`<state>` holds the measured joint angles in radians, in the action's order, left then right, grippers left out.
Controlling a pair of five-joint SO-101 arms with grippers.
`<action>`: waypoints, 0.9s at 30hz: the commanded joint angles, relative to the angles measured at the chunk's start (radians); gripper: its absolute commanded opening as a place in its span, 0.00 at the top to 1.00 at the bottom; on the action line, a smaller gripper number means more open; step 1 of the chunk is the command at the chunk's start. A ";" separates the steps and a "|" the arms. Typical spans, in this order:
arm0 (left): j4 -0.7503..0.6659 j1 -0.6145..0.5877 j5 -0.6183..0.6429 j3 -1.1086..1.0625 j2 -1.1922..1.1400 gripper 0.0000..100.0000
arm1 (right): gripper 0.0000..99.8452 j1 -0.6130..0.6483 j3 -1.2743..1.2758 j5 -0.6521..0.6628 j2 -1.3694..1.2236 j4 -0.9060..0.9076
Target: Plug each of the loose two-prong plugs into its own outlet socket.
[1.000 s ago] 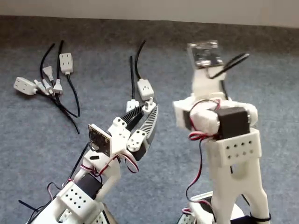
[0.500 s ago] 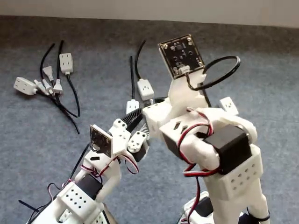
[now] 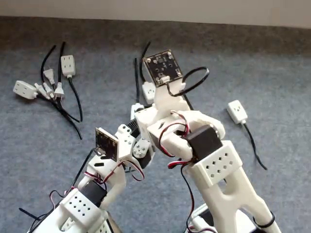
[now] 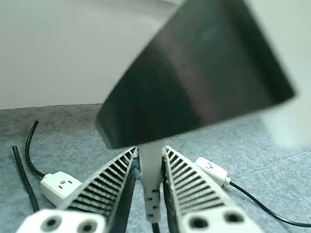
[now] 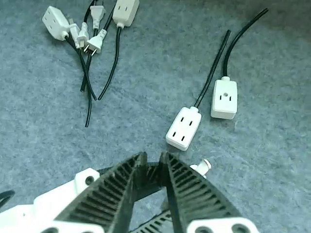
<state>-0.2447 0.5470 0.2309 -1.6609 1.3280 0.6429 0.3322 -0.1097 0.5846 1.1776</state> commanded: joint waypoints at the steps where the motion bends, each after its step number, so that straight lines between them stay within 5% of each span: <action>1: -0.029 0.021 0.003 0.022 0.018 0.99 | 0.92 -0.165 0.090 0.069 -0.008 -0.119; 17: -0.032 -0.010 0.003 0.022 0.018 0.99 | 0.92 -0.257 0.346 0.089 0.002 -0.274; 27: -0.026 -0.022 0.005 0.013 0.015 0.99 | 0.91 -0.257 0.039 0.087 -0.001 -0.274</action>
<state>-0.2447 0.5501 0.2309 -1.6640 1.3280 0.4005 0.5409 -0.0345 0.5769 0.9076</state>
